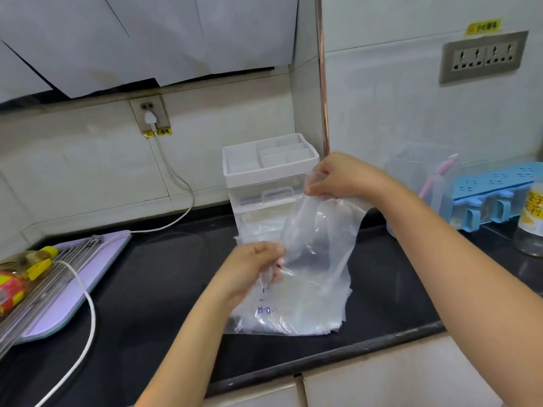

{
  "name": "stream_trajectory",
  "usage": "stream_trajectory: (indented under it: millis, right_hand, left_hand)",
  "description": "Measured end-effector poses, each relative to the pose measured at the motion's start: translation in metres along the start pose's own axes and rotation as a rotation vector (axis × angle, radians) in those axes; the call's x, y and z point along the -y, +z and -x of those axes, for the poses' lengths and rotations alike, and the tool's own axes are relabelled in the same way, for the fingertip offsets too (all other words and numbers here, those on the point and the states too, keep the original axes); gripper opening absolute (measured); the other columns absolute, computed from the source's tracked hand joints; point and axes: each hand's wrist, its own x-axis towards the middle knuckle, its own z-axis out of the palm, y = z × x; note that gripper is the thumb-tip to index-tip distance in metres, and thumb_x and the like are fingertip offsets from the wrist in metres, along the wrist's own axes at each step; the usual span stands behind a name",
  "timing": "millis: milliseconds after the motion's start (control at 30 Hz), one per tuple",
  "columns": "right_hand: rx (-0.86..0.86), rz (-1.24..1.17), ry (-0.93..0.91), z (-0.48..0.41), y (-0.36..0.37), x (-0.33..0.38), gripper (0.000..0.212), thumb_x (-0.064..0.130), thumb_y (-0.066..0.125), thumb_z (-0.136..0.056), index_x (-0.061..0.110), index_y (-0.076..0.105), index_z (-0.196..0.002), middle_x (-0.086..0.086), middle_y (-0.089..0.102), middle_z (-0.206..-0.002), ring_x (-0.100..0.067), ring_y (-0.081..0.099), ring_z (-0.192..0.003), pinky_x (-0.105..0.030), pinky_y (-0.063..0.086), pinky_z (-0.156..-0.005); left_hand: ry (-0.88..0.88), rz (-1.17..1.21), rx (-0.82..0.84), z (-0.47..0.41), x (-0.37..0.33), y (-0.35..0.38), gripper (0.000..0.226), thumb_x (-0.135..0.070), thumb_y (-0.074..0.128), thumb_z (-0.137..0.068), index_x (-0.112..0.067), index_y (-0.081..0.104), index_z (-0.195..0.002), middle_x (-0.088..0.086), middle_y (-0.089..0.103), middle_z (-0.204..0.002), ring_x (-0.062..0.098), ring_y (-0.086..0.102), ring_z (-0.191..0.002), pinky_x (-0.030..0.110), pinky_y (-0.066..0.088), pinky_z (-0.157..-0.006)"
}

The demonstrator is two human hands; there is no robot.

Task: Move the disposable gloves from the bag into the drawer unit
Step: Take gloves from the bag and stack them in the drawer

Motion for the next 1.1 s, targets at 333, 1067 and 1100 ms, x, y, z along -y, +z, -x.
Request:
stream_trajectory:
  millis: [333, 1067, 1100]
  right_hand:
    - [-0.251, -0.287, 0.008, -0.054, 0.039, -0.035, 0.019, 0.022, 0.067, -0.088, 0.006, 0.066, -0.079, -0.001, 0.066, -0.081, -0.012, 0.059, -0.080, -0.016, 0.038, -0.062]
    - [-0.357, 0.247, -0.044, -0.074, 0.081, -0.051, 0.013, 0.012, 0.070, -0.083, 0.009, 0.062, -0.092, -0.004, 0.058, -0.099, -0.022, 0.055, -0.093, -0.033, 0.047, -0.076]
    - [-0.290, 0.208, -0.073, -0.071, 0.080, -0.045, 0.009, 0.009, 0.070, -0.082, 0.010, 0.065, -0.089, -0.001, 0.060, -0.094, -0.021, 0.058, -0.090, -0.034, 0.050, -0.080]
  left_hand:
    - [0.201, -0.440, -0.375, -0.079, -0.061, -0.056, 0.015, -0.017, 0.074, -0.083, -0.003, 0.068, -0.081, 0.003, 0.064, -0.066, 0.012, 0.056, -0.053, 0.022, 0.051, -0.056]
    - [0.064, -1.009, 0.041, -0.145, -0.020, -0.002, 0.010, -0.011, 0.067, -0.086, -0.008, 0.069, -0.095, 0.002, 0.061, -0.092, 0.018, 0.055, -0.085, 0.025, 0.047, -0.081]
    - [0.062, -1.020, 0.039, -0.146, -0.020, -0.003, 0.010, -0.011, 0.067, -0.085, -0.007, 0.069, -0.095, 0.001, 0.062, -0.092, 0.017, 0.056, -0.085, 0.025, 0.047, -0.080]
